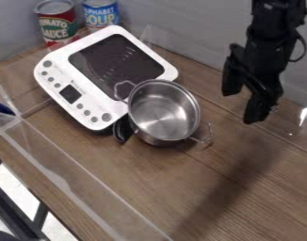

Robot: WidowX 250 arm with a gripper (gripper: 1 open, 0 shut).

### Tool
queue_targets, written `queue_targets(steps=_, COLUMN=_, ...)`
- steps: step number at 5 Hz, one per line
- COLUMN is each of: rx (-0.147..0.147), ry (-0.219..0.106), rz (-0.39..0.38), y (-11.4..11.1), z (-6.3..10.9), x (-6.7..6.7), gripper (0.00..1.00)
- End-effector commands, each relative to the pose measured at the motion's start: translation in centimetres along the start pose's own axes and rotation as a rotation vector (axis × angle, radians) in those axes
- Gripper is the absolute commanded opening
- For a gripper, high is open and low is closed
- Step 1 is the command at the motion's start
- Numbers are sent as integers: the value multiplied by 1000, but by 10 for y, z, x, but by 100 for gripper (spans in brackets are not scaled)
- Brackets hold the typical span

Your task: Put silver pot on the white and black stove top

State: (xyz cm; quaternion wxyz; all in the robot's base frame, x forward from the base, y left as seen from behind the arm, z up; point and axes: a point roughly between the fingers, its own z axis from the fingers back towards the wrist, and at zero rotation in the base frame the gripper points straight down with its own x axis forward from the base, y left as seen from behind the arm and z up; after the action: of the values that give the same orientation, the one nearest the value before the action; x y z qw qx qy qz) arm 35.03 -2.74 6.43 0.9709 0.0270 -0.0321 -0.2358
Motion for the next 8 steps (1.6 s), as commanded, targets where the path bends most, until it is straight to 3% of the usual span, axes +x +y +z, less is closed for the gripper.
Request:
queue_targets(steps=1, rx=27, ry=-86, rz=36, y=8, z=22, x=8, gripper=100)
queue_targets(steps=3, rx=19, ry=-109, rz=111, y=6, z=29, x=3, gripper=100)
queue_targets(steps=4, rx=17, ry=-101, rz=152, y=10, z=27, x=-5, gripper=100)
queue_targets(steps=5, rx=19, ry=-100, rz=214, y=17, z=31, x=-20, gripper=100)
queue_targets(steps=6, rx=34, ry=-110, rz=314, y=32, z=45, x=-42, gripper=100)
queue_targets(steps=7, rx=53, ry=-134, rz=417, y=46, z=62, x=-64, gripper=100)
queue_targets(steps=8, rx=59, ry=-159, rz=500, y=44, z=72, x=-73, gripper=100)
